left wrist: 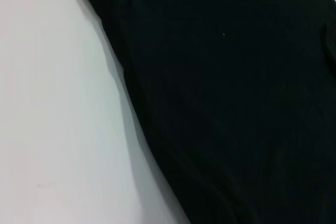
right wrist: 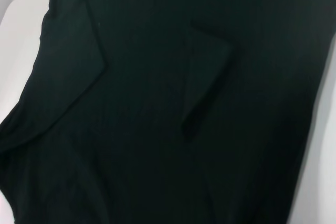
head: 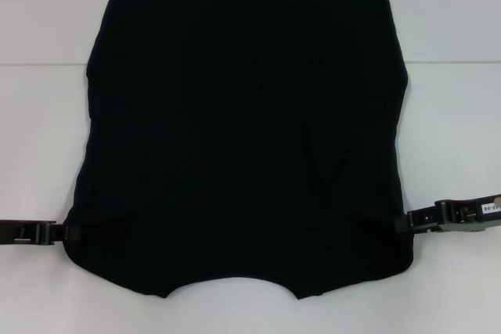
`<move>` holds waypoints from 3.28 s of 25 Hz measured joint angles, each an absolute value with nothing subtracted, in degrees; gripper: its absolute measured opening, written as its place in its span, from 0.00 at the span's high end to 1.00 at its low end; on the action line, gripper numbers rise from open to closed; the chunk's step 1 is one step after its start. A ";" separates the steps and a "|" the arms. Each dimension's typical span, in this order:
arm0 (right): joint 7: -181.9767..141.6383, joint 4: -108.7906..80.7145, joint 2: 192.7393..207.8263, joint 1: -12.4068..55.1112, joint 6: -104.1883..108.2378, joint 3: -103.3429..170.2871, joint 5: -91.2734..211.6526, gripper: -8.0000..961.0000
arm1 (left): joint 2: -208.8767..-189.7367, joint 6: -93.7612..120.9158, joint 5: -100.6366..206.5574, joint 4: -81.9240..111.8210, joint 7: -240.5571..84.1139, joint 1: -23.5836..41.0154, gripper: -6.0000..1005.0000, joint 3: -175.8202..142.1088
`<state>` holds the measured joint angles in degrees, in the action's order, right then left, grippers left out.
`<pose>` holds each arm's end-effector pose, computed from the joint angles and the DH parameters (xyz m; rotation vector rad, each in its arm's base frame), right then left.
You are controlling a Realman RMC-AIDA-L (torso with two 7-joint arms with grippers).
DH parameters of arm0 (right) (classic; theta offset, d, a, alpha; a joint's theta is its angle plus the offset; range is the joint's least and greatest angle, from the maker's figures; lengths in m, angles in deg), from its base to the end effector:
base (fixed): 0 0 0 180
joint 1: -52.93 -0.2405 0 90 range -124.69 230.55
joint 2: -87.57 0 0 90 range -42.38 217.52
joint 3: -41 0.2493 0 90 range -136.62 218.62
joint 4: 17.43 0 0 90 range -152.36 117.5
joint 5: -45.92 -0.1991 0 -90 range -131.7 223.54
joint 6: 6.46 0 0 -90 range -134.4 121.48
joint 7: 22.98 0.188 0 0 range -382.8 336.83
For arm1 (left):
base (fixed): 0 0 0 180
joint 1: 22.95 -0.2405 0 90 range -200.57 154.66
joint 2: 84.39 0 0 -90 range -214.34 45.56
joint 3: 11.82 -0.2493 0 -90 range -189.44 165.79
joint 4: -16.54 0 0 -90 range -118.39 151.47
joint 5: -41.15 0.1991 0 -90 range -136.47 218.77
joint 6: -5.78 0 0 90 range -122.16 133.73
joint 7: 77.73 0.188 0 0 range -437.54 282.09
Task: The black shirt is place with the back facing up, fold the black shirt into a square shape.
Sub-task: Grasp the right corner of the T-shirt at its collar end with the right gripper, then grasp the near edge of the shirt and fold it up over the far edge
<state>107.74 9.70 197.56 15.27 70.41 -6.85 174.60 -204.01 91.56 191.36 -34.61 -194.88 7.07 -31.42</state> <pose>0.2948 0.3566 -0.0304 -2.3386 1.7680 0.2045 -0.3413 0.3233 0.0137 -2.2207 -1.5408 -0.1985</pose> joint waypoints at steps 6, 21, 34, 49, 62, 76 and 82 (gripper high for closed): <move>106.34 9.71 198.30 15.26 71.04 -6.66 174.48 0.57 | -204.01 91.49 191.36 -34.53 -194.68 7.11 0.94 -31.42; 96.86 10.55 197.47 20.81 78.76 3.55 173.93 0.93 | -204.00 94.47 189.09 -34.82 -194.63 6.66 0.94 -28.03; 89.44 11.25 194.51 27.45 83.81 8.51 174.30 0.91 | -204.15 107.72 188.40 -34.04 -190.70 4.17 0.94 -22.58; 83.93 12.13 192.07 35.26 88.54 11.28 174.63 0.90 | -206.63 116.21 188.32 -31.19 -183.94 -1.57 0.94 -21.90; 83.69 12.43 192.76 30.45 88.51 13.93 174.58 0.88 | -203.75 113.60 186.27 -28.51 -187.23 5.42 0.94 -21.19; 85.95 12.00 194.25 18.91 77.25 14.62 174.47 0.86 | -199.18 98.29 185.41 -21.42 -191.47 16.21 0.94 -21.82; 88.12 10.34 194.26 14.80 68.86 13.70 174.47 0.86 | -197.93 89.70 185.28 -18.51 -192.25 20.22 0.94 -21.85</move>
